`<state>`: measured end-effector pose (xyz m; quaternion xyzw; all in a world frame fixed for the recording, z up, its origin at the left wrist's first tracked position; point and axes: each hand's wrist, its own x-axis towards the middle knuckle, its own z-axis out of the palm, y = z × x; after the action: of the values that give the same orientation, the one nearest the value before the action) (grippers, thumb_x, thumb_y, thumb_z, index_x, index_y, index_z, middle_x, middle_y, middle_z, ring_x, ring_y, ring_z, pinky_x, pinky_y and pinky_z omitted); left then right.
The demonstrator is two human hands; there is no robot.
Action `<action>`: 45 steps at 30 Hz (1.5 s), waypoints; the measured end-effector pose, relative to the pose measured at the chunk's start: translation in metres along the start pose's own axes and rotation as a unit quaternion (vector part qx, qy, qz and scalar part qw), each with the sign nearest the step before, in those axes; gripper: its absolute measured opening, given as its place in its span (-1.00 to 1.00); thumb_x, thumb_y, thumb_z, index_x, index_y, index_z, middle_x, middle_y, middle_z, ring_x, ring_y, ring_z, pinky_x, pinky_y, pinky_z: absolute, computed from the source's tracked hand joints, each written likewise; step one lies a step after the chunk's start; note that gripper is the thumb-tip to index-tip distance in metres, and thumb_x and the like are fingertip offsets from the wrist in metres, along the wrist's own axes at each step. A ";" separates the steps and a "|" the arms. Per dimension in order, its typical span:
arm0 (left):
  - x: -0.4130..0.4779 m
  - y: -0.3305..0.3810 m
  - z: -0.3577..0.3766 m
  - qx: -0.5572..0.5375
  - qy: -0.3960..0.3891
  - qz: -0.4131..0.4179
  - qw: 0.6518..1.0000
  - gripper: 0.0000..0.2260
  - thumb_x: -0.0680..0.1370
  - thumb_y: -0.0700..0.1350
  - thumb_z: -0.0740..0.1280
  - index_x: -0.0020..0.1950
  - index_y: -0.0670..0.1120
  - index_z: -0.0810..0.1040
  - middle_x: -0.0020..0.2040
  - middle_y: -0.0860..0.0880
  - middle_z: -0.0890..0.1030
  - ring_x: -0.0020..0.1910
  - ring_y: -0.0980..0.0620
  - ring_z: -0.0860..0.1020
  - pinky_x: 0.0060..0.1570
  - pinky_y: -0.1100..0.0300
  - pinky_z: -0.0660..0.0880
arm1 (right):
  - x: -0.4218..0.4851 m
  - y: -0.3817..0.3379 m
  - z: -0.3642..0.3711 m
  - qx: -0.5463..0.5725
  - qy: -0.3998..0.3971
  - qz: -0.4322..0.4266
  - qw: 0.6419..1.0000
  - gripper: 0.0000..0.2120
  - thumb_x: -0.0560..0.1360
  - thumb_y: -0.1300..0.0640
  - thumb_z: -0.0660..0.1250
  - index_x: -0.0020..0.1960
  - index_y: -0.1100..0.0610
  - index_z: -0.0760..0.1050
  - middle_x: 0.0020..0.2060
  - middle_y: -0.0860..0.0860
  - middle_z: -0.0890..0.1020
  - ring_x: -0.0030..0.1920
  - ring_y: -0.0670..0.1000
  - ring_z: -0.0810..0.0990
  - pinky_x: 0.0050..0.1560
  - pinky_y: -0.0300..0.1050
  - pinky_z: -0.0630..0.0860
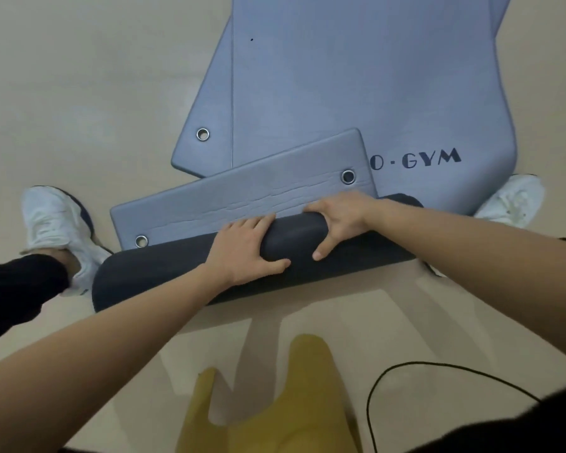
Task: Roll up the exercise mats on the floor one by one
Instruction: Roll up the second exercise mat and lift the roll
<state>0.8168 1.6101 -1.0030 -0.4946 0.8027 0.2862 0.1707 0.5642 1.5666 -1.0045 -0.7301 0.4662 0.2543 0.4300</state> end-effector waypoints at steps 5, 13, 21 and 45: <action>-0.028 0.020 0.023 0.094 0.104 0.003 0.990 -0.14 0.52 0.44 0.11 0.67 -0.06 0.14 0.66 -0.14 0.21 0.63 -0.19 0.19 0.60 -0.17 0.11 | 0.012 0.008 -0.020 0.065 -0.019 0.025 0.997 0.10 0.15 -0.51 0.54 0.58 -0.13 0.30 0.42 -0.05 0.53 0.37 0.11 0.52 0.32 0.04 0.46; 0.007 0.001 -0.001 0.108 0.098 0.020 0.989 -0.13 0.50 0.47 0.14 0.64 -0.07 0.20 0.57 -0.15 0.36 0.50 -0.18 0.37 0.51 -0.12 0.27 | -0.012 0.009 -0.016 -0.041 0.179 0.033 0.982 -0.09 0.42 -0.57 0.22 0.57 -0.01 0.31 0.37 0.07 0.52 0.32 0.17 0.49 0.26 0.14 0.45; 0.085 -0.034 -0.060 0.046 0.008 0.004 0.999 -0.15 0.41 0.52 -0.06 0.56 0.11 0.37 0.39 -0.04 0.59 0.34 -0.16 0.53 0.18 -0.05 0.42 | -0.017 0.023 0.038 -0.228 0.333 -0.017 0.915 0.00 0.48 -0.57 0.05 0.66 0.12 0.12 0.58 0.26 0.29 0.56 0.35 0.25 0.56 0.39 0.07; 0.095 -0.011 -0.054 0.110 0.201 -0.032 0.973 -0.36 0.62 0.29 0.05 0.59 -0.05 0.30 0.55 -0.11 0.42 0.51 -0.19 0.37 0.53 -0.15 0.22 | 0.004 0.078 -0.011 -0.026 0.568 0.103 0.816 -0.15 0.46 -0.47 0.29 0.48 0.15 0.42 0.37 0.17 0.50 0.32 0.27 0.48 0.36 0.20 0.35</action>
<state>0.7844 1.5060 -1.0172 -0.5455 0.8309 0.0858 0.0681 0.4957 1.5396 -1.0326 -0.7033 0.6934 -0.1513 0.0410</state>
